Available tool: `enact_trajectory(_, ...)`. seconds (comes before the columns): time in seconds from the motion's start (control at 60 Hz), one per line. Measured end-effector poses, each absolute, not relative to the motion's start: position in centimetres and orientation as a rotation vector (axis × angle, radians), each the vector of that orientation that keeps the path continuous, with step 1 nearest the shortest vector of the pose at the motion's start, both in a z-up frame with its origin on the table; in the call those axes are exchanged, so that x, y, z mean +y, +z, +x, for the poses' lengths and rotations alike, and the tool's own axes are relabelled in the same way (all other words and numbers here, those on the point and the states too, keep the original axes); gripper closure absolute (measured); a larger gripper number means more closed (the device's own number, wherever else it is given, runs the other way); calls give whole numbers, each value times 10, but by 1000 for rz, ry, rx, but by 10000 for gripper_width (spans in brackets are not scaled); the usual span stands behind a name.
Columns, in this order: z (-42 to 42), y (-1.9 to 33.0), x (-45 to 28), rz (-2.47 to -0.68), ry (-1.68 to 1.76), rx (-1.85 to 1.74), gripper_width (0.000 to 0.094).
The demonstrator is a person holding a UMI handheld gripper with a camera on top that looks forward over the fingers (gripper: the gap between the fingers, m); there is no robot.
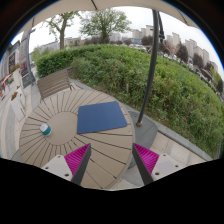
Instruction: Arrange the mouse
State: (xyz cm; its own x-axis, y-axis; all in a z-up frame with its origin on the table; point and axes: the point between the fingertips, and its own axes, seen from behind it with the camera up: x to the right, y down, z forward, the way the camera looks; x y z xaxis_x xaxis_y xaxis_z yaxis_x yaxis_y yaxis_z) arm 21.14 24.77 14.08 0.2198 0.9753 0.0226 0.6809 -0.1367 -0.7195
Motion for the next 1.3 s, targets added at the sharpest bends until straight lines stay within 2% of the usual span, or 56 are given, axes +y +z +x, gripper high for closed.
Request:
enact_trajectory(0.117,206,138,228,-1878,651,-1565,82)
enact_trajectory(0.517,158,128,45,-1670,825,-1816,85)
enact_trajectory(0.733,143,107,-30,-1629,866,-1880,94)
enact_trajectory(0.917,124,79,-59,-1613,863,-1843,95)
enact_trajectory(1.3,52,8,-71,-1675,838,-1711,95)
